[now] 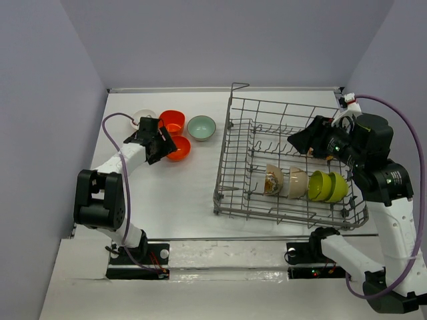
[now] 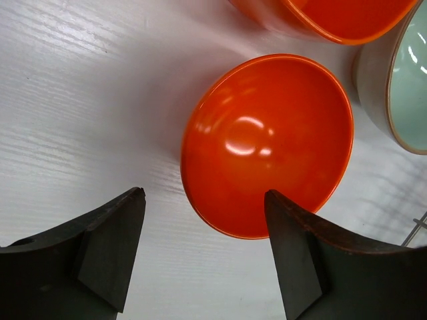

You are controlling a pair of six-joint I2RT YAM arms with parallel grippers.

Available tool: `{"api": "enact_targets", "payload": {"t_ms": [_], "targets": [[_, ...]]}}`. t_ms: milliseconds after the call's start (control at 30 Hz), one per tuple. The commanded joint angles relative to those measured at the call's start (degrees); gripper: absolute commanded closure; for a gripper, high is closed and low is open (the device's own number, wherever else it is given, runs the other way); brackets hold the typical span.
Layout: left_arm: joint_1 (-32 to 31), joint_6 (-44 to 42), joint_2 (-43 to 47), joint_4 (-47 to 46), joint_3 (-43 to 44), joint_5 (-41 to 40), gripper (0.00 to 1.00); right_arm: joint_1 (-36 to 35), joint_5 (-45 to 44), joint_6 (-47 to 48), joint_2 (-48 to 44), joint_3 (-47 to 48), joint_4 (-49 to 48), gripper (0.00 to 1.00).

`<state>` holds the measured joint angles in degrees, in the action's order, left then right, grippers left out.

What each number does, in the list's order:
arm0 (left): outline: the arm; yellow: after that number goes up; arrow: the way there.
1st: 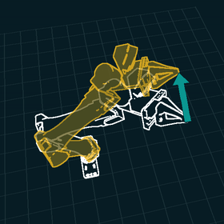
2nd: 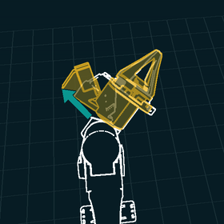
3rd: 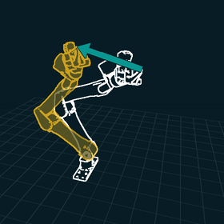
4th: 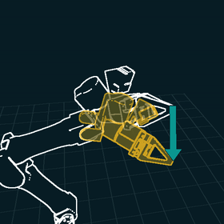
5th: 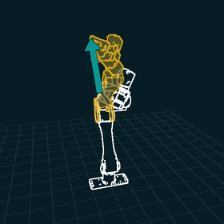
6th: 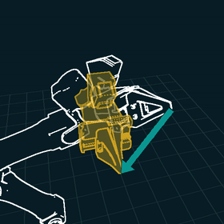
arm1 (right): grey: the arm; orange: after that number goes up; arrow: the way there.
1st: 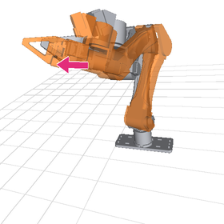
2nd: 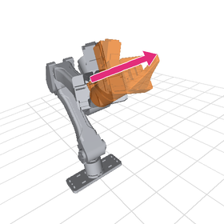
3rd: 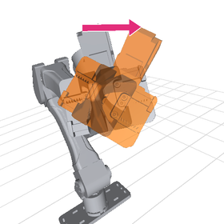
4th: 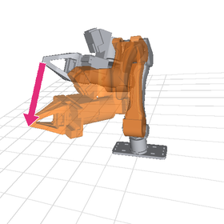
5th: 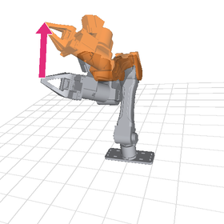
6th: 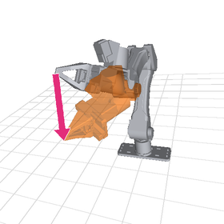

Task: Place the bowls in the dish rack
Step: Pick up the bowl from the corner of the board.

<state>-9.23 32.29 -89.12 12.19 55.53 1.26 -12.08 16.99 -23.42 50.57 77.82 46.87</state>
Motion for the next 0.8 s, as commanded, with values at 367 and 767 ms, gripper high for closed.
{"api": "enact_targets", "payload": {"t_ms": [367,767], "targets": [[0.3,0.7,-0.2,-1.0,1.9,0.0,0.26,0.3,1.9,-0.1,-1.3,-0.7,-3.3,0.35],[0.3,0.5,-1.2,-0.9,1.9,-0.2,0.44,0.3,2.3,0.0,-1.7,-1.1,-3.4,0.35]]}}
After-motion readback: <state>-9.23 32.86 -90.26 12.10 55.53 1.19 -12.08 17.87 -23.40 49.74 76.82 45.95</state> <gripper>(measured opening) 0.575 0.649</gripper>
